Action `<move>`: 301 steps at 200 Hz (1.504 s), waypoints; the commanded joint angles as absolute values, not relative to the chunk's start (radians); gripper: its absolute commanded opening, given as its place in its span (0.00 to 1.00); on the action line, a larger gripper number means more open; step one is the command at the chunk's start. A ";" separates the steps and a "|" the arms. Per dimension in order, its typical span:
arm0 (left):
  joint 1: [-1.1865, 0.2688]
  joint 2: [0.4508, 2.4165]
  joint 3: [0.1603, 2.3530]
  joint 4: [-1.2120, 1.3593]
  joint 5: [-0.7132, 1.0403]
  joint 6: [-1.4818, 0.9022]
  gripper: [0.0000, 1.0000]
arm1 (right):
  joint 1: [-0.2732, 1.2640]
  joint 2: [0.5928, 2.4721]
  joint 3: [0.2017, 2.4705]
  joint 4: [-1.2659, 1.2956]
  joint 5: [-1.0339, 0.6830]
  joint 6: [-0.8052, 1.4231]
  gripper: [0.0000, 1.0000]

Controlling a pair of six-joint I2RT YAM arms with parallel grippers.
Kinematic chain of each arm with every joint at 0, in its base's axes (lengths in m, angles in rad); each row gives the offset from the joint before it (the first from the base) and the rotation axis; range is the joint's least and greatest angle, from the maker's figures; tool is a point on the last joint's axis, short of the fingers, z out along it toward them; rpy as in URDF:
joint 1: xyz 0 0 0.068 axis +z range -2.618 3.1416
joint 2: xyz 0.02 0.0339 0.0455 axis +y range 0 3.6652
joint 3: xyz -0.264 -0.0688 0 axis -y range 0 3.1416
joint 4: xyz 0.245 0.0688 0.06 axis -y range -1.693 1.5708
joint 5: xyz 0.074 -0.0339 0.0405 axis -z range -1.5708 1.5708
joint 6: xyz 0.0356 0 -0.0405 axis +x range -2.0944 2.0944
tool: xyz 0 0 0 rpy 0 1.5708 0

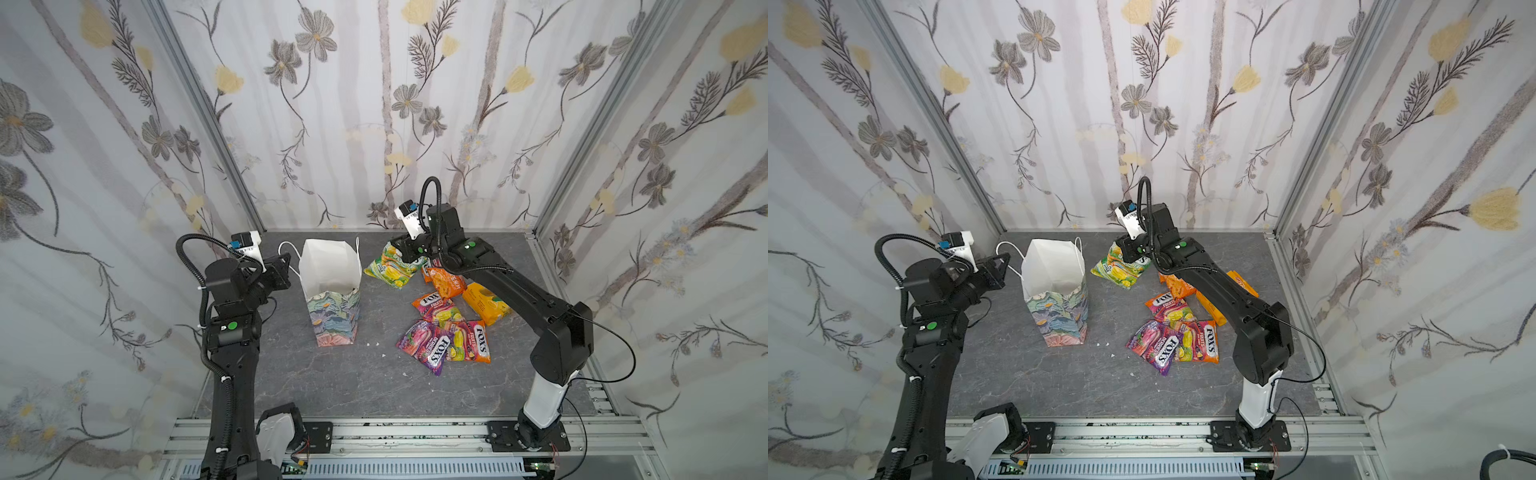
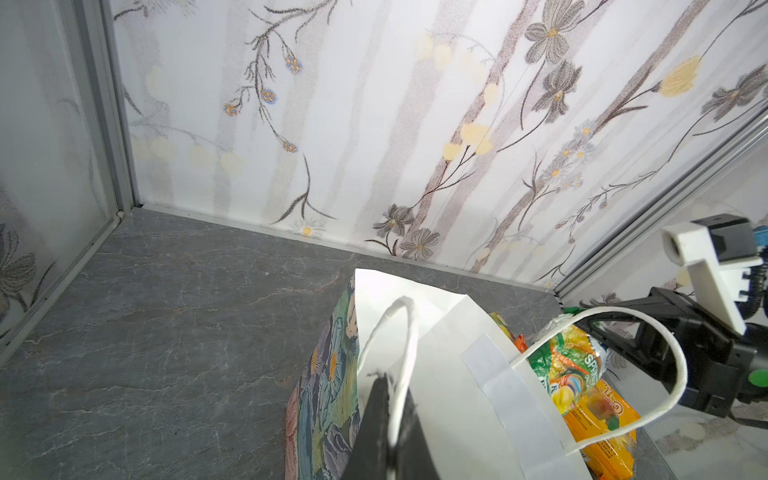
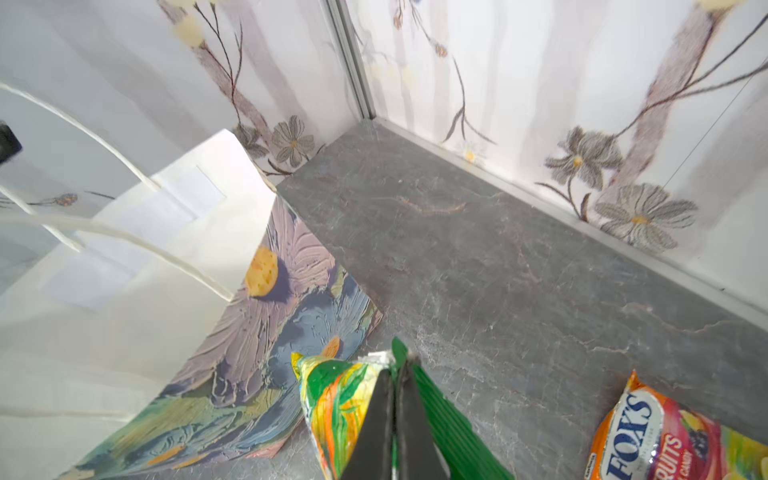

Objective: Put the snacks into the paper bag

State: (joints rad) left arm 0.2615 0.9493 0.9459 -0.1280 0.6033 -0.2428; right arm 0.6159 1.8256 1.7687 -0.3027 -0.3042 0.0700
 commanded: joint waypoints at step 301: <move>0.261 0.948 0.936 -0.072 0.656 -0.264 0.00 | 0.783 2.036 2.327 0.039 -0.276 0.175 0.00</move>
State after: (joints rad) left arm 0.2607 0.9466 0.9382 -0.1097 0.6399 -0.2554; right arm 0.7700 2.0144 2.3177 -0.0410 -0.2634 0.1558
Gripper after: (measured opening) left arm 0.050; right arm 0.048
